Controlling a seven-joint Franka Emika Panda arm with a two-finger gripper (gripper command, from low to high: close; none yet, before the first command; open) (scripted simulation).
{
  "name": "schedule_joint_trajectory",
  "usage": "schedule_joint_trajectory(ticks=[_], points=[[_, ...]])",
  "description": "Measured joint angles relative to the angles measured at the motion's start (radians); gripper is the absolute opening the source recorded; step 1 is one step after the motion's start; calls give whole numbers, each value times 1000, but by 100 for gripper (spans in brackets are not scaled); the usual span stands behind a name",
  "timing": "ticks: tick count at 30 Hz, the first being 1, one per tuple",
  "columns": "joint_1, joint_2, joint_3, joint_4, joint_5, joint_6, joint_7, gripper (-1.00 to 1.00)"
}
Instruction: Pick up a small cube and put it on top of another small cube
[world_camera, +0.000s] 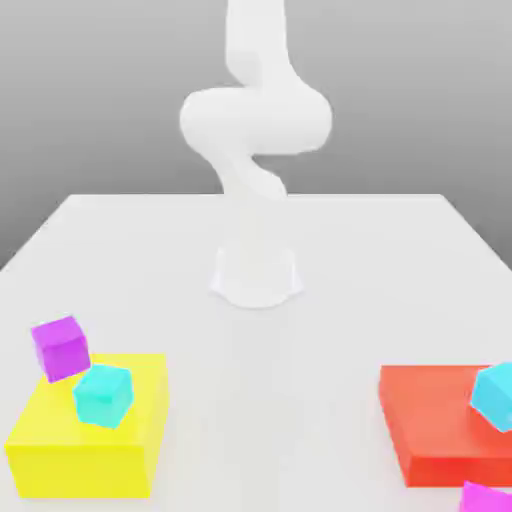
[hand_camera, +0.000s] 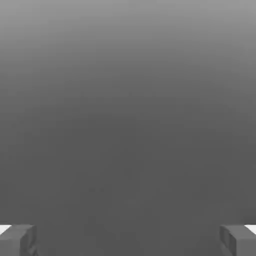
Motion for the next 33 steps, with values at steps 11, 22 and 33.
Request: schedule_joint_trajectory(ticks=[11, 22, 33], points=[[-101, 402, 229, 61, -167, 55, 344, 0], [-56, 801, 318, 121, -348, 105, 694, 0], [49, 1139, 332, 167, -339, 205, 920, 0]])
